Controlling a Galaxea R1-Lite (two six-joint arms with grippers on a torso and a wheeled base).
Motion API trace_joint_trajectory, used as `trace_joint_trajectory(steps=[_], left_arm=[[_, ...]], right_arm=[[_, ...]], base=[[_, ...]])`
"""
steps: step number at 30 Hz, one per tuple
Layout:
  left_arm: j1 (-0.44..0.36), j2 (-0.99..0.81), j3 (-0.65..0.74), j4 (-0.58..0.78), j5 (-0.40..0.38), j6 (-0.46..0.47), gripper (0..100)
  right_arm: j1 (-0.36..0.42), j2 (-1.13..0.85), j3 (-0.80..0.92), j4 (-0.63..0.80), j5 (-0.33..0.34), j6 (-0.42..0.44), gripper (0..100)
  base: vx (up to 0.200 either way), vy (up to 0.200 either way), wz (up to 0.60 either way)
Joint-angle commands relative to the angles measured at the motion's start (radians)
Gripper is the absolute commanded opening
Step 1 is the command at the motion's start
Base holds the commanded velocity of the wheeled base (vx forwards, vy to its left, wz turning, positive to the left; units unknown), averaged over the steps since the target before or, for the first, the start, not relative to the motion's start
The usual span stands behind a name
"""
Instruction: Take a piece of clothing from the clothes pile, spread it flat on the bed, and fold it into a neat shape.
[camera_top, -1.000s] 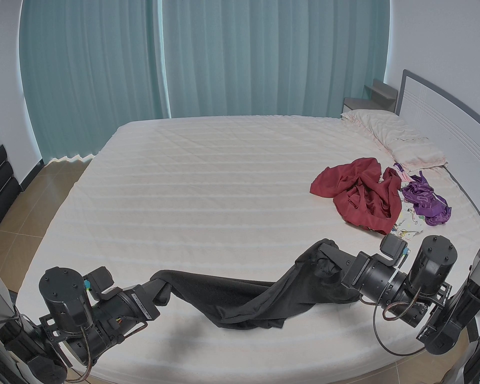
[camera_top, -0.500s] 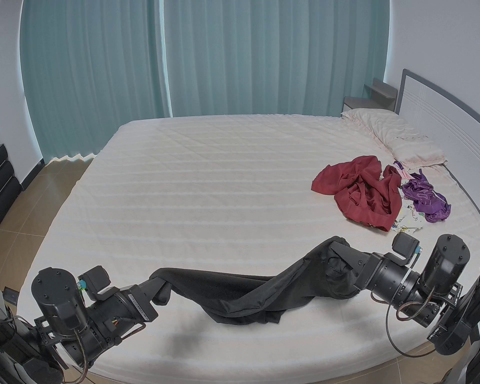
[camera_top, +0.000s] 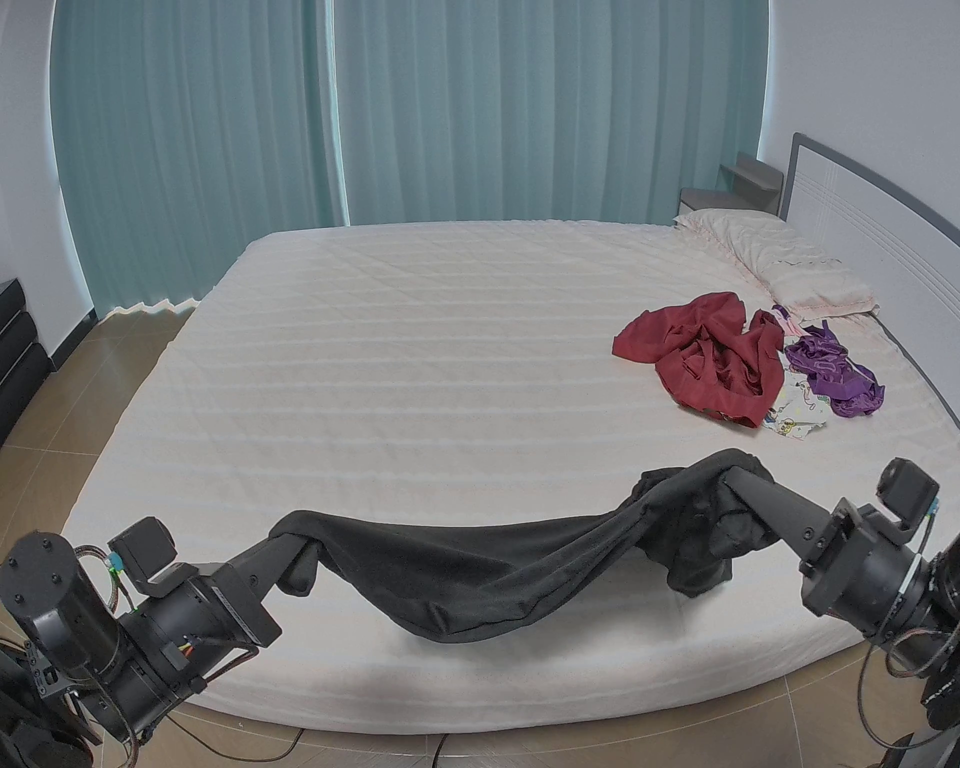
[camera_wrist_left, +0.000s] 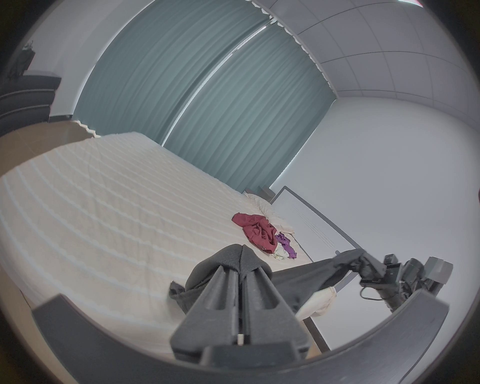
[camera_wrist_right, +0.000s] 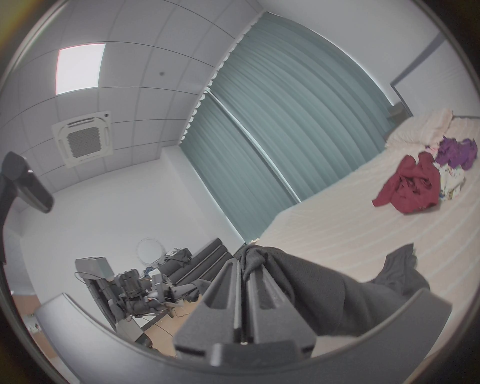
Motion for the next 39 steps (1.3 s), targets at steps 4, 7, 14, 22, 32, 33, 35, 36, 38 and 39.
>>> trace_joint_trajectory(steps=[4, 7, 14, 22, 32, 33, 35, 36, 38, 39], left_arm=[[-0.004, -0.248, -0.135, 0.175, 0.061, 0.05, 0], [0.007, -0.328, -0.244, 0.392, 0.062, 0.048, 0], [0.05, -0.352, -0.416, 0.585, 0.073, 0.041, 0], [0.154, -0.217, -0.602, 0.648, 0.077, 0.038, 0], [0.228, 0.084, -0.674, 0.668, 0.025, -0.085, 0], [0.228, 0.084, -0.674, 0.668, 0.025, -0.085, 0], [0.251, 0.128, -0.706, 0.675, -0.033, -0.093, 0], [0.257, 0.146, -0.717, 0.677, -0.045, -0.093, 0], [0.268, 0.182, -0.73, 0.677, -0.05, -0.094, 0], [0.277, 0.215, -0.743, 0.674, -0.05, -0.094, 0]], right_arm=[[0.033, -0.41, -0.264, 0.374, 0.002, -0.06, 0], [0.002, -0.461, -0.415, 0.601, -0.003, -0.037, 0], [-0.36, -0.274, -0.803, 0.733, 0.135, 0.139, 0], [-0.455, 0.005, -1.036, 0.77, 0.158, 0.161, 0], [-0.475, 0.271, -1.042, 0.761, 0.157, 0.145, 0], [-0.475, 0.271, -1.042, 0.761, 0.157, 0.145, 0], [-0.475, 0.314, -1.047, 0.736, 0.157, 0.136, 0], [-0.475, 0.329, -1.056, 0.732, 0.157, 0.135, 0], [-0.477, 0.354, -1.068, 0.729, 0.155, 0.135, 0], [-0.475, 0.373, -1.074, 0.729, 0.155, 0.133, 0]], base=[[-0.05, 0.0, 0.0], [0.0, 0.0, 0.0], [0.0, 0.0, 0.0], [0.0, 0.0, 0.0], [0.08, 0.0, 0.0], [0.2, 0.0, 0.0], [0.2, 0.0, 0.0], [0.2, 0.0, 0.0], [0.2, 0.0, 0.0], [0.2, 0.0, 0.0]])
